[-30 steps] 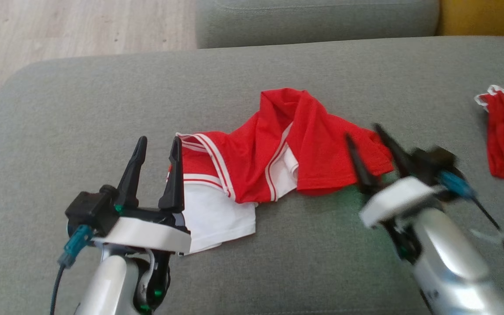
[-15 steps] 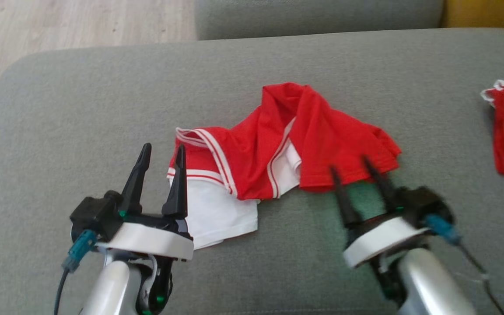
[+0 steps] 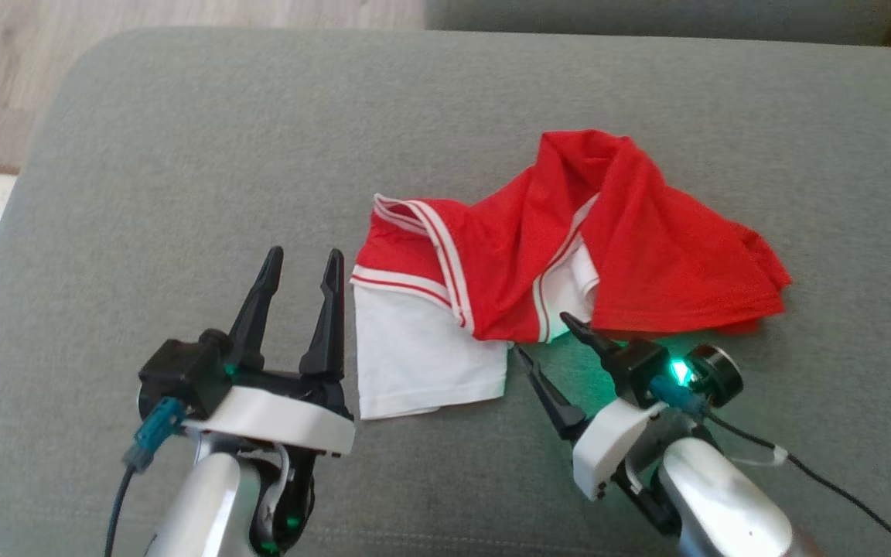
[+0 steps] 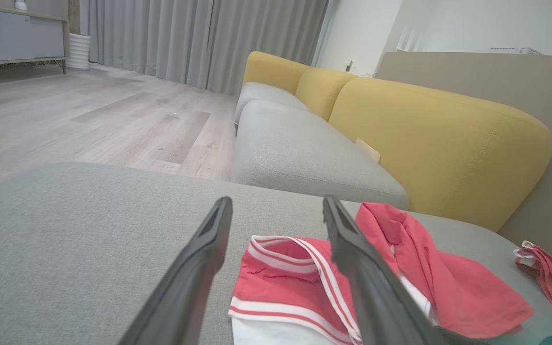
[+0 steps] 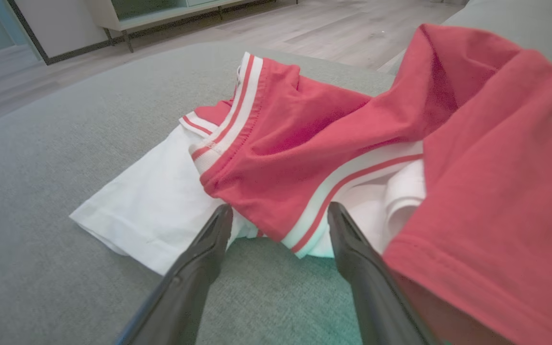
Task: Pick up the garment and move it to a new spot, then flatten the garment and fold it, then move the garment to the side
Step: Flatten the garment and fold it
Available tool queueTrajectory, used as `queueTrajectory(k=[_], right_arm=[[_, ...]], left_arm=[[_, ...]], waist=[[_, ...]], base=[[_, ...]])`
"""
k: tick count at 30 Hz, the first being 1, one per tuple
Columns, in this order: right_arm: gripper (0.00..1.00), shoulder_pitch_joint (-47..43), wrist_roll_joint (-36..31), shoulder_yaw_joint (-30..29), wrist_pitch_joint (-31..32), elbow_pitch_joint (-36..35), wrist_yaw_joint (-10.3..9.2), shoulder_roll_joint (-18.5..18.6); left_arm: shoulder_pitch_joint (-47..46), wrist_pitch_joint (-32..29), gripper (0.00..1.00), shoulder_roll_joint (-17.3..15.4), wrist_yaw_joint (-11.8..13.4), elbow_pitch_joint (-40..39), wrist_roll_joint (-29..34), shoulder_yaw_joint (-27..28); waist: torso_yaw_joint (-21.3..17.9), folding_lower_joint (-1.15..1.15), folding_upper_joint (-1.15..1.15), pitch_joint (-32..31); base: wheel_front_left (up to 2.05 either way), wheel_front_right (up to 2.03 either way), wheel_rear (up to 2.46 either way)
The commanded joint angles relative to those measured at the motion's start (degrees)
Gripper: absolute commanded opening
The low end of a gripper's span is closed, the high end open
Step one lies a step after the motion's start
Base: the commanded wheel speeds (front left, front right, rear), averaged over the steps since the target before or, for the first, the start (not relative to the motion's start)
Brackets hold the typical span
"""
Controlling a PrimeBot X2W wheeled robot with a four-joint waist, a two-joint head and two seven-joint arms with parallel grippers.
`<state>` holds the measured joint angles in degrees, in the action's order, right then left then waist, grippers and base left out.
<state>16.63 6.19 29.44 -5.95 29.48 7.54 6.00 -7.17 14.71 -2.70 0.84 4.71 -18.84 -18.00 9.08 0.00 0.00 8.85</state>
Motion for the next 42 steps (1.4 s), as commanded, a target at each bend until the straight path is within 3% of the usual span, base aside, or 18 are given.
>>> queueTrajectory(k=[1,13,14,15,16,17,20,22,24,25,26,27,38,42], right_arm=[[1.00,1.8,-0.7,0.8,0.1,-0.9,-0.05,-0.3],[1.00,6.8,-4.0,-1.0,-1.9,8.1,-0.05,-0.6],[0.84,7.1,-3.8,-1.3,-2.1,8.6,-0.05,-0.8],[0.49,7.3,-3.6,-1.6,-2.4,9.0,-0.05,-0.9],[0.35,7.5,-3.5,-1.7,-2.7,9.3,-0.05,-1.0],[0.29,7.8,-3.1,-1.7,-2.9,9.6,-0.05,-1.2],[0.27,8.3,-1.9,-1.5,-3.6,9.9,-0.05,-1.6],[0.06,8.5,-1.1,-1.1,-3.9,9.9,-0.05,-1.8],[0.07,8.6,-0.1,-0.6,-4.1,9.7,-0.05,-2.0],[0.16,8.7,0.4,-0.2,-4.0,9.5,-0.05,-2.0],[0.12,8.7,0.9,0.1,-3.9,9.4,-0.05,-2.1],[0.00,8.8,1.2,0.5,-3.8,9.1,-0.05,-2.1],[0.00,11.1,2.3,-0.8,-3.2,2.4,-0.05,-0.6],[0.00,18.4,2.1,-3.2,1.0,-3.0,-0.05,2.7]], left_arm=[[-2.7,0.3,1.00,-0.2,0.2,-1.9,-0.5,1.4],[-3.6,0.3,1.00,-0.2,0.7,-2.0,-1.1,0.8],[-3.6,0.3,1.00,-0.2,0.8,-2.0,-1.1,0.8],[-3.6,0.3,1.00,-0.2,0.9,-2.0,-1.1,0.8],[-3.6,0.3,1.00,-0.2,0.9,-2.0,-1.1,0.8],[-3.6,0.3,1.00,-0.2,1.0,-2.0,-1.1,0.7],[-3.6,0.3,1.00,-0.2,1.1,-1.8,-1.2,0.7],[-3.4,0.3,1.00,-0.2,1.1,-1.6,-1.2,0.7],[-3.3,0.3,1.00,-0.2,1.1,-1.3,-1.2,0.8],[-3.3,0.3,1.00,-0.2,1.1,-1.3,-1.2,0.8],[-3.3,0.3,1.00,-0.2,1.1,-1.2,-1.2,0.9],[-3.2,0.3,1.00,-0.2,1.1,-1.2,-1.2,1.0],[-2.5,0.3,1.00,-0.2,1.1,-1.4,-1.4,1.0],[-2.6,0.3,1.00,-0.2,0.9,-1.9,-1.8,0.5]], waist=[[0.8,0.00,0.00,0.8],[3.1,0.00,0.00,2.7],[3.1,0.00,0.00,2.8],[3.1,0.00,0.00,2.8],[3.1,0.00,0.00,2.8],[3.0,0.00,0.00,2.8],[2.7,0.00,0.00,2.5],[2.4,0.00,0.00,2.1],[2.1,0.00,0.00,1.7],[1.9,0.00,0.00,1.5],[1.7,0.00,0.00,1.3],[1.5,0.00,0.00,1.1],[0.8,0.00,0.00,-0.3],[2.1,0.00,0.00,0.8]], base=[[0.00,0.00,0.00],[0.00,0.00,0.00],[0.00,0.00,0.00],[0.00,0.00,0.00],[0.00,0.00,0.00],[0.00,0.00,0.00],[0.00,0.00,0.00],[0.00,0.00,0.00],[0.00,0.00,0.00],[0.00,0.00,0.00],[0.00,0.00,0.00],[0.00,0.00,0.00],[0.00,0.00,0.00],[0.00,0.00,0.00]])
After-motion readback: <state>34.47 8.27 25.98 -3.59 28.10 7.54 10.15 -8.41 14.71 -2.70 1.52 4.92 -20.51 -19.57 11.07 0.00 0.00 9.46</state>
